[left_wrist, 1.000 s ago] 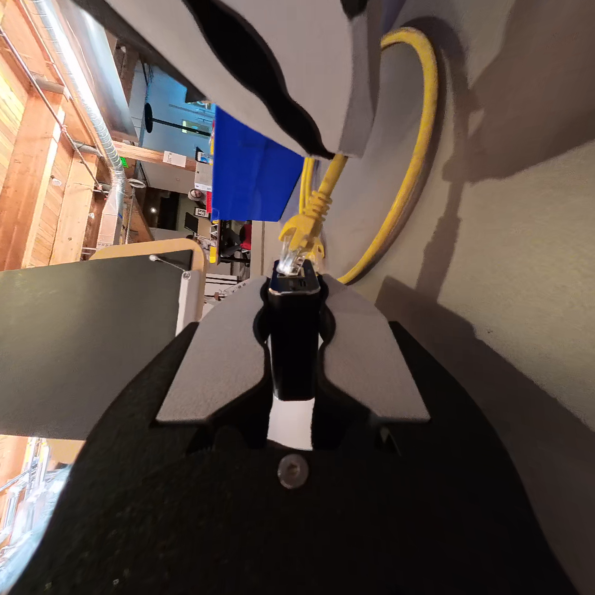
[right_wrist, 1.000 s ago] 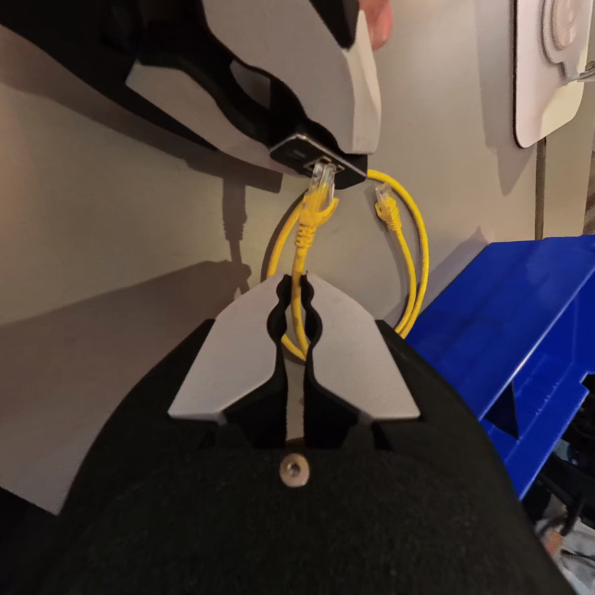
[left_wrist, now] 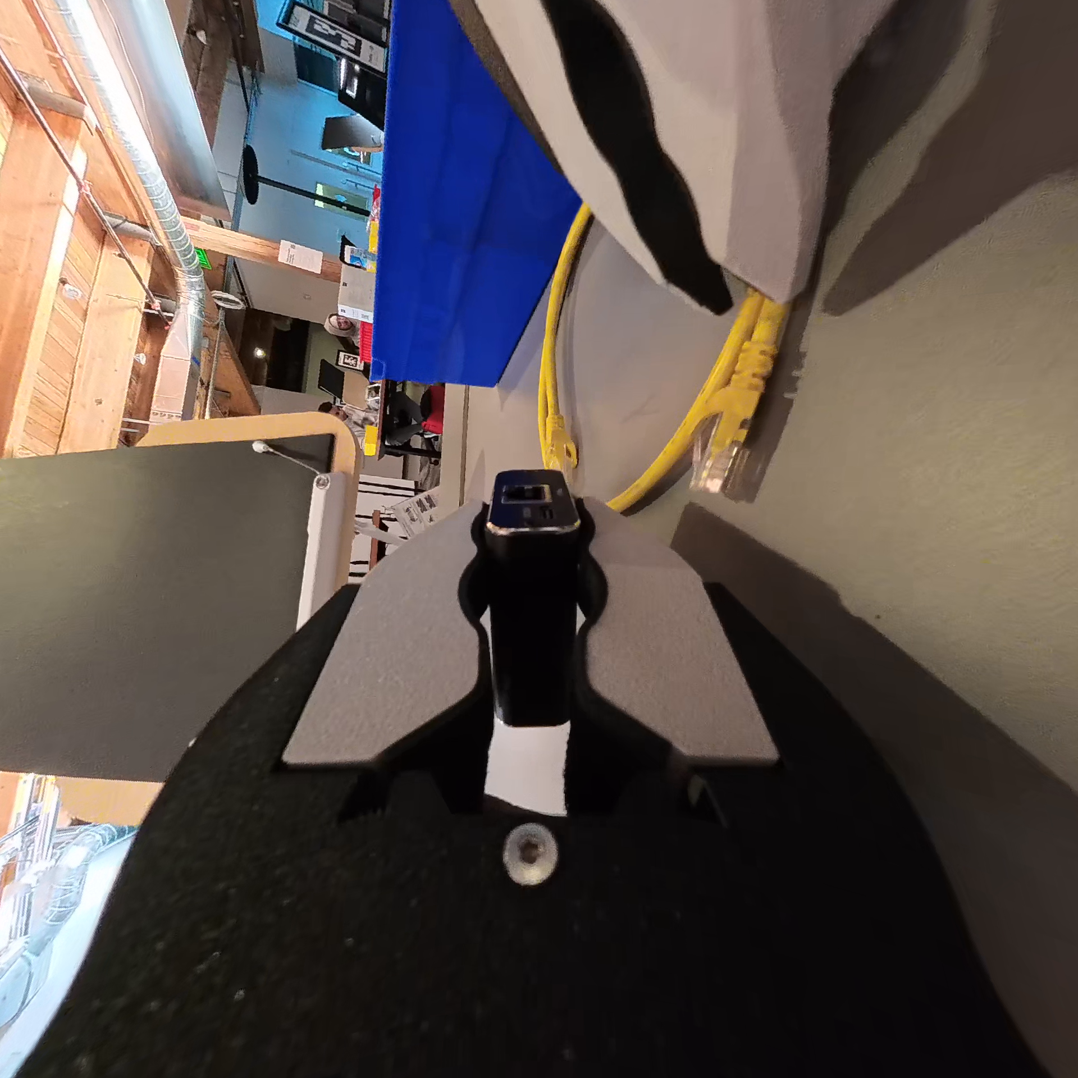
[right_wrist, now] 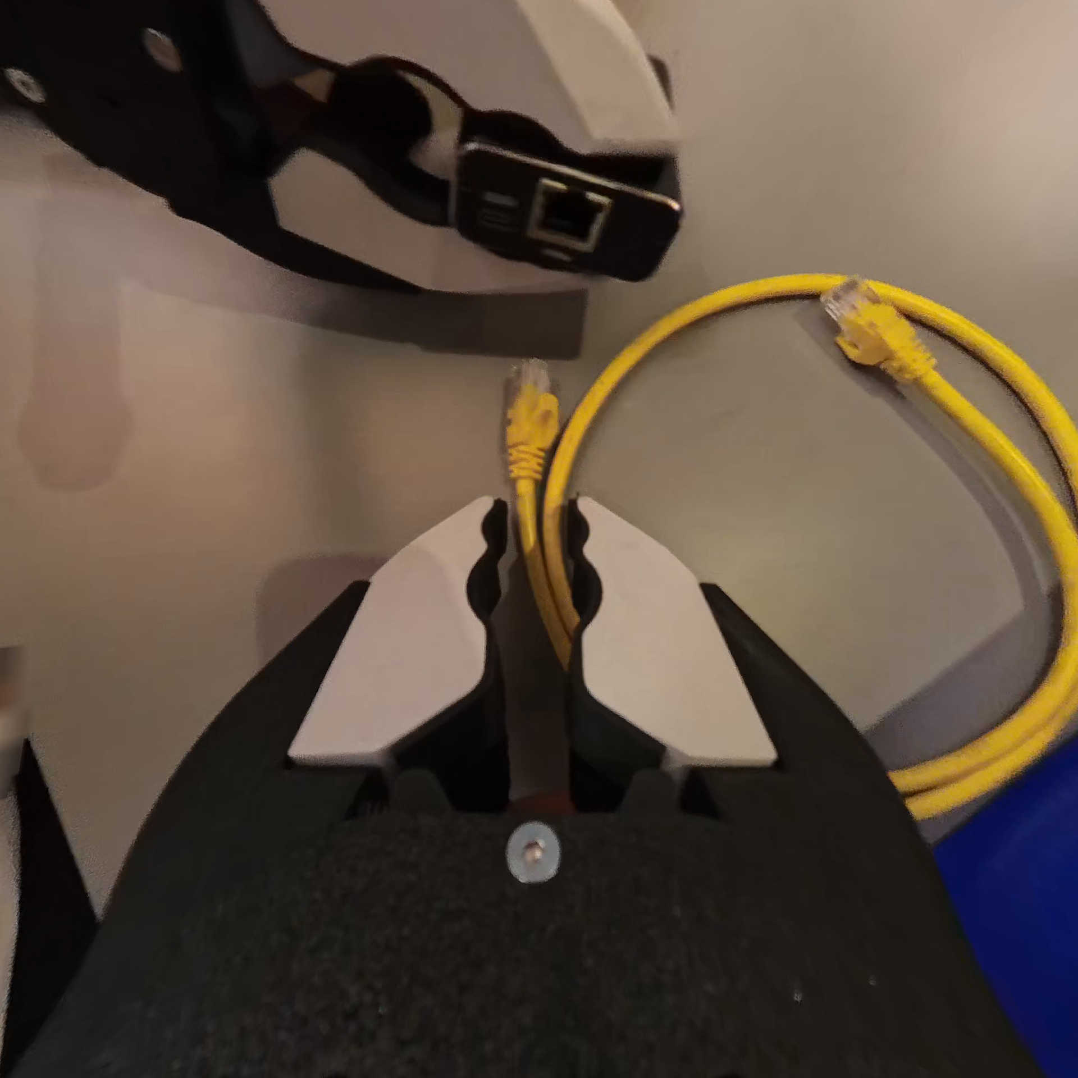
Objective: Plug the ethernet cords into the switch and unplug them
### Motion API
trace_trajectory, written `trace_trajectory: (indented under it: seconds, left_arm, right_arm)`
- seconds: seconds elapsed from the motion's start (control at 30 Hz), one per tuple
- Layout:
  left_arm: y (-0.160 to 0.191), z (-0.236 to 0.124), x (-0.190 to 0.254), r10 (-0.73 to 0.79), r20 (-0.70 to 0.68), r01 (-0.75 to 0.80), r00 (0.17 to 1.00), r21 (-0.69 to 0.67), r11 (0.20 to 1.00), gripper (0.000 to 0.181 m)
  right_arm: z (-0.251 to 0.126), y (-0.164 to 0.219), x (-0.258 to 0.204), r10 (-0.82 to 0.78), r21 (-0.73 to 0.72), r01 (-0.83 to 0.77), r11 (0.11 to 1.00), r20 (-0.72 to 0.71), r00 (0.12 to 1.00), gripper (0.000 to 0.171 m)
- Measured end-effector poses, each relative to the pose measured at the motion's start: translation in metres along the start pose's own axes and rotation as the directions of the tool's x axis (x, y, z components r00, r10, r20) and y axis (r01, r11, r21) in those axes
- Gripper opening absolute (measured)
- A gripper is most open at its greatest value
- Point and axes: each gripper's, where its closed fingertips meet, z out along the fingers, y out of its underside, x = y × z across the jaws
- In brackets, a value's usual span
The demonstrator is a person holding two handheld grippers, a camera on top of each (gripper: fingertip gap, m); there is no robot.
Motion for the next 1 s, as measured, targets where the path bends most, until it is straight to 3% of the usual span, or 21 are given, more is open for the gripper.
trace_trajectory:
  seconds: [0.1, 0.23, 0.3, 0.53, 0.63, 0.87, 1.0]
  left_arm:
    - [-0.002, 0.0, 0.001, -0.006, -0.005, 0.006, 1.0, 0.006, 1.0, 0.026]
    - [-0.001, 0.0, 0.0, -0.013, -0.003, 0.013, 1.0, 0.002, 1.0, 0.026]
    - [0.001, 0.0, -0.001, -0.015, 0.001, 0.015, 1.0, -0.004, 1.0, 0.026]
    - [0.011, 0.002, -0.004, -0.033, 0.009, 0.033, 0.999, -0.035, 0.999, 0.026]
    - [0.015, 0.003, -0.005, -0.042, 0.008, 0.042, 0.999, -0.049, 0.998, 0.026]
    - [0.021, 0.001, -0.014, -0.058, 0.04, 0.06, 0.998, -0.061, 0.996, 0.026]
    - [0.017, -0.002, -0.019, -0.1, 0.047, 0.101, 0.994, -0.029, 0.994, 0.026]
  right_arm:
    - [-0.002, 0.003, -0.01, 0.008, -0.018, -0.007, 1.0, 0.056, 0.998, 0.02]
    - [-0.008, -0.007, -0.005, -0.061, 0.055, 0.063, 0.996, -0.032, 0.998, 0.016]
    - [-0.009, -0.016, -0.011, -0.069, 0.102, 0.069, 0.992, -0.007, 0.998, 0.015]
    - [0.017, -0.011, -0.011, -0.057, -0.011, 0.056, 0.998, -0.054, 0.997, 0.016]
    - [0.024, -0.019, -0.05, 0.025, 0.023, -0.029, 0.999, 0.143, 0.989, 0.017]
    - [0.026, -0.018, -0.051, 0.05, 0.008, -0.051, 0.999, 0.124, 0.991, 0.013]
    - [0.01, -0.031, -0.032, 0.087, 0.09, -0.09, 0.992, 0.039, 0.995, 0.009]
